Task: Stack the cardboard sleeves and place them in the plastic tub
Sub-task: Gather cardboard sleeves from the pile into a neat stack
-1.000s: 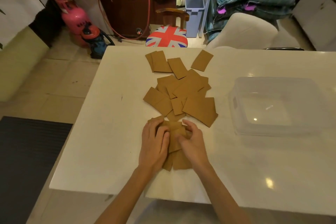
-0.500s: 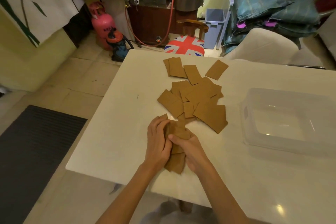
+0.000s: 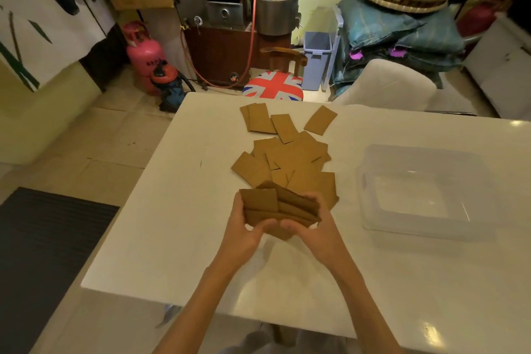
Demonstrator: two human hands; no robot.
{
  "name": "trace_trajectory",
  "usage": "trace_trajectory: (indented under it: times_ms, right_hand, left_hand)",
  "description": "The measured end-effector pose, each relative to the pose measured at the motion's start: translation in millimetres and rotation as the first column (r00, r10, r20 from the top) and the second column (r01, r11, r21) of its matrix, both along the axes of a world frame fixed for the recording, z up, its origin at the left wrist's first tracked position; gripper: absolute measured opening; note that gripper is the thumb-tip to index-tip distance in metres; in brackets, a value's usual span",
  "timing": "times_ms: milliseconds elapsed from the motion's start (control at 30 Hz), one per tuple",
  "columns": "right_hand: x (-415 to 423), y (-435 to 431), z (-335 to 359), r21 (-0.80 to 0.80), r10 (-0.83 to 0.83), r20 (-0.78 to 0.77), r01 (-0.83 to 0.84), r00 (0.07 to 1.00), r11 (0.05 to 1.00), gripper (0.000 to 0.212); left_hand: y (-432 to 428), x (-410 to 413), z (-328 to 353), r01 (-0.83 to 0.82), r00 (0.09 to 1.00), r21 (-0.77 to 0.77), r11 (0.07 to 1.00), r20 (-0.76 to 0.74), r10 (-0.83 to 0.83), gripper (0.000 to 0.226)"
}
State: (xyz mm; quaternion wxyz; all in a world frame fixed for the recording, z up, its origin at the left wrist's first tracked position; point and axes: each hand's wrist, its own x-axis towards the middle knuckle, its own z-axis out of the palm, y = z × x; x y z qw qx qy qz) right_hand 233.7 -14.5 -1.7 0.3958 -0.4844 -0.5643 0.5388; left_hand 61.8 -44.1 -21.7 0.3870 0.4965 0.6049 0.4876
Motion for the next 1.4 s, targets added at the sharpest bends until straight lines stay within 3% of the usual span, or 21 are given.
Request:
trace_trajectory:
  times_ms: [133, 200, 267, 333, 433, 500, 600, 700, 767, 867, 900, 967, 1033, 1100, 1267, 1333, 1400]
  right_hand:
    - [13, 5, -2, 0.066, -0.011, 0.055, 0.007, 0.998, 0.998, 0.081]
    - [7, -2, -6, 0.095, 0.092, 0.161, -0.108, 0.983, 0.99, 0.075]
    - [-3, -11, -12, 0.128, 0.134, 0.226, -0.166, 0.965, 0.978, 0.07]
    - [-15, -17, -11, 0.169, 0.031, 0.236, -0.072, 0.971, 0.983, 0.074]
    - [-31, -21, -2, 0.36, -0.155, 0.335, 0.026, 0.929, 0.933, 0.087]
    - [-38, -21, 1, 0.413, -0.164, 0.315, 0.021, 0.935, 0.911, 0.073]
    - [-37, -19, 4, 0.209, -0.259, 0.015, 0.251, 0.966, 0.945, 0.03]
    - [-22, -14, -3, -0.048, -0.327, -0.192, 0.324, 0.925, 0.945, 0.015]
    - [-16, -15, -7, -0.021, -0.279, -0.167, 0.28, 0.946, 0.96, 0.029]
    - [-15, -21, -6, 0.15, -0.255, -0.066, 0.263, 0.965, 0.953, 0.066]
    - [-19, -22, -6, 0.226, -0.249, 0.008, 0.241, 0.969, 0.944, 0.068]
    - [-31, -26, -4, 0.319, -0.252, 0.14, 0.197, 0.957, 0.927, 0.049]
    - [-38, -28, -7, 0.28, -0.315, 0.121, 0.272, 0.941, 0.921, 0.023]
    - [-38, -29, -12, 0.213, -0.402, 0.056, 0.382, 0.914, 0.899, 0.011]
    - [-12, -21, -17, 0.014, -0.54, -0.024, 0.54, 0.841, 0.841, 0.028]
    - [-6, -18, -28, -0.098, -0.521, -0.008, 0.518, 0.853, 0.85, 0.037]
    - [-11, -19, -36, -0.11, -0.43, 0.079, 0.437, 0.899, 0.893, 0.038]
  left_hand:
    - [4, -3, 14, 0.146, 0.951, 0.073, 0.987, -0.284, -0.12, 0.046]
    - [6, 5, 17, 0.253, 0.946, 0.059, 0.966, -0.224, -0.235, 0.042]
    - [0, 14, 17, 0.233, 0.958, 0.067, 0.97, -0.189, -0.217, 0.047]
    - [-5, 18, 11, 0.197, 0.951, 0.105, 0.975, -0.261, -0.164, 0.049]
    - [-6, 17, -1, 0.2, 0.892, 0.07, 0.977, -0.426, -0.152, 0.04]
    - [-3, 16, -3, 0.195, 0.866, 0.101, 0.976, -0.484, -0.123, 0.035]
    - [-3, 20, 1, 0.152, 0.89, 0.089, 0.984, -0.446, -0.097, 0.055]
    - [-4, 20, -4, 0.164, 0.927, 0.081, 0.983, -0.352, -0.126, 0.076]
    - [-4, 20, -6, 0.159, 0.934, 0.093, 0.983, -0.337, -0.119, 0.071]
    - [-2, 20, -11, 0.174, 0.924, 0.099, 0.98, -0.36, -0.128, 0.048]
    - [-3, 21, -11, 0.182, 0.917, 0.106, 0.978, -0.378, -0.129, 0.044]
    - [-4, 24, -11, 0.166, 0.923, 0.099, 0.981, -0.367, -0.119, 0.044]
    - [-6, 24, -12, 0.144, 0.926, 0.062, 0.988, -0.361, -0.112, 0.052]
    - [-9, 24, -12, 0.138, 0.931, 0.04, 0.99, -0.347, -0.116, 0.058]
    - [-7, 22, -8, 0.1, 0.933, 0.029, 0.995, -0.349, -0.084, 0.078]
    - [-5, 21, -8, 0.095, 0.93, 0.03, 0.995, -0.36, -0.078, 0.079]
    - [-5, 20, -9, 0.111, 0.922, 0.037, 0.993, -0.376, -0.089, 0.077]
